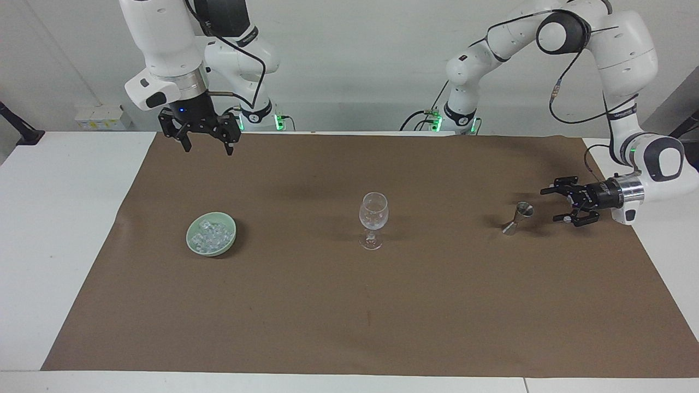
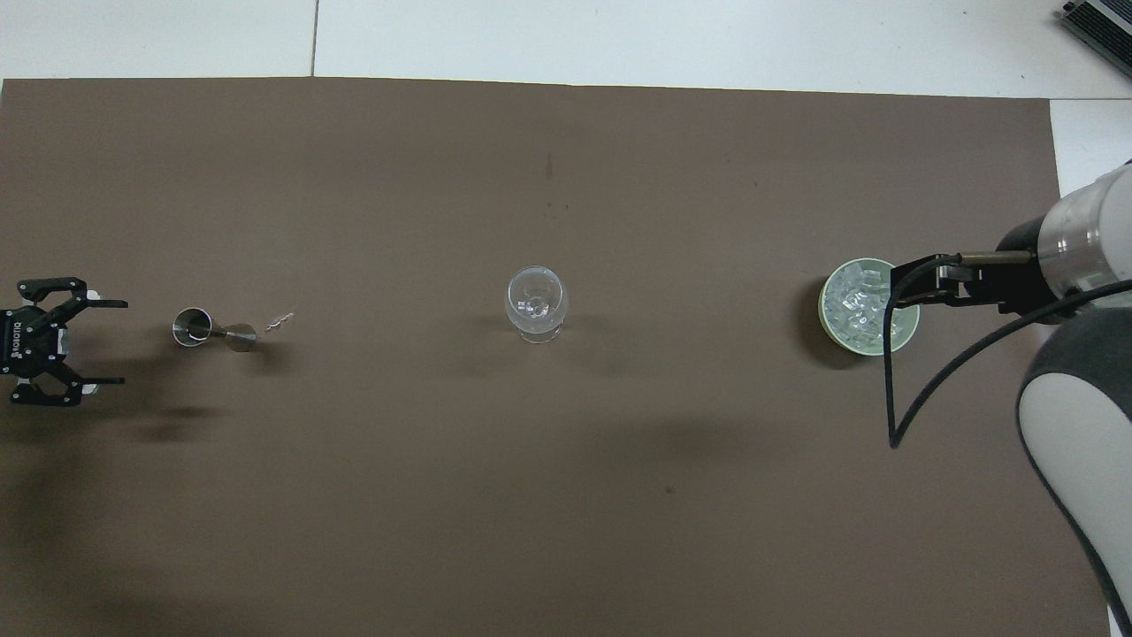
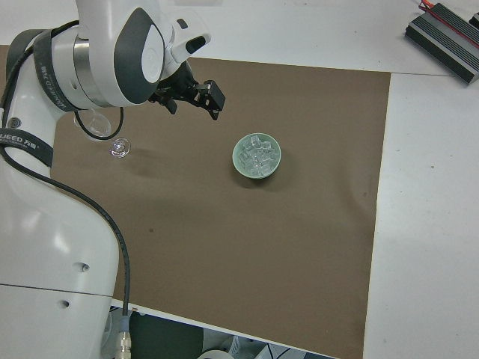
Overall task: Pour wine and add ice with both arms
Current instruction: 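Move the left gripper to the small metal cup and open it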
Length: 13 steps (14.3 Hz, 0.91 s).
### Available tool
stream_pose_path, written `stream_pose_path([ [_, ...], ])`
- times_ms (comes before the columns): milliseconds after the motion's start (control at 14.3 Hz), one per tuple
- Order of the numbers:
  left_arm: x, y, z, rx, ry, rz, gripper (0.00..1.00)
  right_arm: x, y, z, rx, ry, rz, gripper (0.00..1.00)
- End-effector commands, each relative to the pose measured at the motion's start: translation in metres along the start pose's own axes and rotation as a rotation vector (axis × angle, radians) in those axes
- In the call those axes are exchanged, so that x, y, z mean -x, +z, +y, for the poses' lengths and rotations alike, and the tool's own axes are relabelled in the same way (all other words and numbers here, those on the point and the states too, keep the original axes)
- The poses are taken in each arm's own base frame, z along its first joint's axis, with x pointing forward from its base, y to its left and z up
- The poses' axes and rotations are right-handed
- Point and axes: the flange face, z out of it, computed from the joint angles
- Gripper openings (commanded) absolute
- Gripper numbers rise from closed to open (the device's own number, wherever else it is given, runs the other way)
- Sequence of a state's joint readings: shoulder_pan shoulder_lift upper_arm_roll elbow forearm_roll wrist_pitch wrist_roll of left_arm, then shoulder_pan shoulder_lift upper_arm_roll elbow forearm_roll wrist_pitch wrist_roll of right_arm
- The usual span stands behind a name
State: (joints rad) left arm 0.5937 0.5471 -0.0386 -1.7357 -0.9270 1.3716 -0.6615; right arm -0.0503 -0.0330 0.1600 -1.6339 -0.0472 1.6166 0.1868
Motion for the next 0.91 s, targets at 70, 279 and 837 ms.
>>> stream_pose_path([
  [70, -0.009, 0.015, 0.015, 0.008, -0.016, -0.012, 1.00, 0.007, -0.001, 0.003, -0.013, -0.013, -0.008, 1.00],
  [279, -0.014, 0.023, 0.018, 0.010, -0.019, -0.021, 1.00, 0.007, -0.001, 0.003, -0.013, -0.013, -0.008, 1.00],
  [837, -0.030, 0.046, 0.023, -0.022, -0.030, -0.037, 1.00, 0.007, -0.001, 0.003, -0.013, -0.012, -0.007, 1.00],
])
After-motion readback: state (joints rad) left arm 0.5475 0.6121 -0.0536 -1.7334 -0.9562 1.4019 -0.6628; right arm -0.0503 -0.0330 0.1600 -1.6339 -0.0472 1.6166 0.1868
